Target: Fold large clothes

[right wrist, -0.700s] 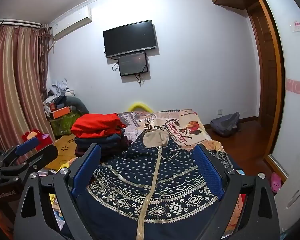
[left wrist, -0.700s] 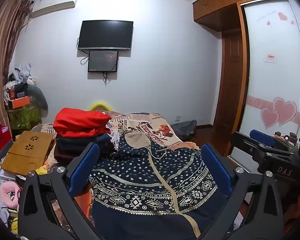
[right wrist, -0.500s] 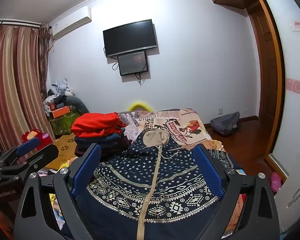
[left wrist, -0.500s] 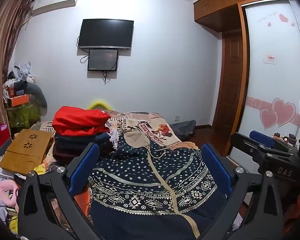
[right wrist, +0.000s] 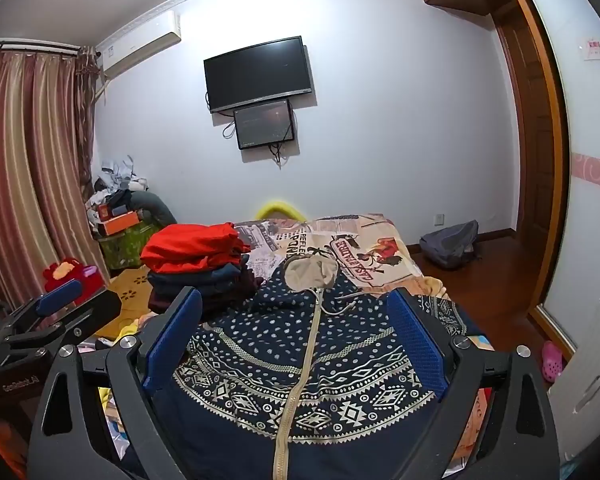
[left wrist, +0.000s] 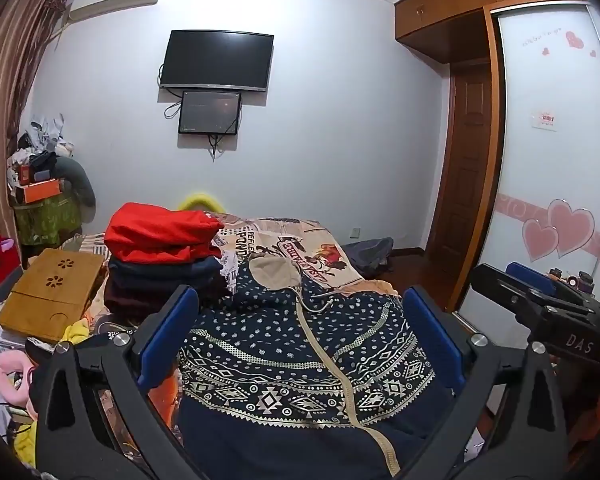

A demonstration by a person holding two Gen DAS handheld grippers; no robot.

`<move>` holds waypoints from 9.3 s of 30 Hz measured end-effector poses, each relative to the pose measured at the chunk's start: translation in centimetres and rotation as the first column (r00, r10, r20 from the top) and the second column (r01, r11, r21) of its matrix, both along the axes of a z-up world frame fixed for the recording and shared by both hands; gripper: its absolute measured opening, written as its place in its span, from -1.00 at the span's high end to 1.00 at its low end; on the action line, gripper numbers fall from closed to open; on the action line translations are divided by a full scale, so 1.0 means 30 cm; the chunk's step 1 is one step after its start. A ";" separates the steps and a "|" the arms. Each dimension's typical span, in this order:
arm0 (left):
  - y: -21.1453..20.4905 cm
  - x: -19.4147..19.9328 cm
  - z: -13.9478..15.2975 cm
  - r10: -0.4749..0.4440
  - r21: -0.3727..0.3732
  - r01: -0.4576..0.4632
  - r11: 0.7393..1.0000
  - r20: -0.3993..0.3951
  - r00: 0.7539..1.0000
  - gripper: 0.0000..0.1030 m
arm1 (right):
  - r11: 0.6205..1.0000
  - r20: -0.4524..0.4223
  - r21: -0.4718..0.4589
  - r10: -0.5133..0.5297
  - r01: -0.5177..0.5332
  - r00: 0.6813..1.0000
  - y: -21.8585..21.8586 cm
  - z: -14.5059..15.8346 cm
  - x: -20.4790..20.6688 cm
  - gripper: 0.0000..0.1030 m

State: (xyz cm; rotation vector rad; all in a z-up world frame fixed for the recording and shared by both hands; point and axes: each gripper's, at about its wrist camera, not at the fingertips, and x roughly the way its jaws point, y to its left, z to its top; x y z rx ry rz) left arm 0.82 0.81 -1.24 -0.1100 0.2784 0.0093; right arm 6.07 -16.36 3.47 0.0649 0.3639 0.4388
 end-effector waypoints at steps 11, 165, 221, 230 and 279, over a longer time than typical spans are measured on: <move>0.001 -0.001 -0.001 -0.006 0.000 0.006 1.000 0.003 1.000 -1.00 | 1.000 -0.005 -0.005 -0.003 0.003 1.000 0.003 -0.007 0.009 -0.79; 0.063 1.040 -0.385 -0.268 -0.104 0.255 0.961 -0.561 0.783 0.94 | 0.912 -0.304 -0.394 -0.016 -0.111 0.952 0.065 -0.281 0.542 -0.80; 0.689 0.656 -0.672 -0.065 -0.093 -0.001 0.996 -0.712 0.699 -0.36 | 0.660 -0.635 -0.417 0.281 -0.625 0.720 0.847 -0.660 0.595 0.33; 0.622 0.716 -0.731 -0.064 -0.105 -0.022 0.994 -0.743 0.667 -0.36 | 0.826 -0.543 -0.309 0.253 -0.471 0.801 0.667 -0.480 0.692 0.81; 0.483 0.675 -0.458 0.077 0.083 -0.031 0.996 -0.632 0.771 -0.46 | 0.985 -0.535 -0.166 -0.129 0.046 0.835 -0.286 -0.372 0.661 0.72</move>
